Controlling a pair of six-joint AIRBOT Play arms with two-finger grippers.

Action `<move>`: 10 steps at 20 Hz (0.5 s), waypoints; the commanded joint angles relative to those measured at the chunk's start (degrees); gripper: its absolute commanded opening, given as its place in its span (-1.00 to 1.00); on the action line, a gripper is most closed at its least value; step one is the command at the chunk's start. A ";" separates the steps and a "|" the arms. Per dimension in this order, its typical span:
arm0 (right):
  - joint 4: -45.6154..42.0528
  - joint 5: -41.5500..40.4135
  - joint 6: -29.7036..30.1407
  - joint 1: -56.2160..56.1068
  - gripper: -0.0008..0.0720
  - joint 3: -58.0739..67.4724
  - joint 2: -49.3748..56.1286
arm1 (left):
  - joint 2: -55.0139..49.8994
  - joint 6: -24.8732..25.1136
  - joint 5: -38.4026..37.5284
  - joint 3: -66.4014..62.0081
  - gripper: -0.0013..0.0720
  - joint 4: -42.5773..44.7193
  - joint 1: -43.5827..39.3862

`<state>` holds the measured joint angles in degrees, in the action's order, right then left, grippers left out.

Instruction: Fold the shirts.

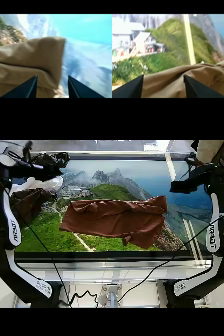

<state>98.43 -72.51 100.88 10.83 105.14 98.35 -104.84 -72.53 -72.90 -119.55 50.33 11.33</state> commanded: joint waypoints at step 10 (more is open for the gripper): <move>3.74 -11.13 3.67 0.04 0.11 -1.99 -24.81 | 24.57 4.57 -14.60 11.80 0.32 13.97 -1.60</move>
<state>100.97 -81.19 104.29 10.83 107.50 79.00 -83.11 -66.96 -83.92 -113.12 60.25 9.76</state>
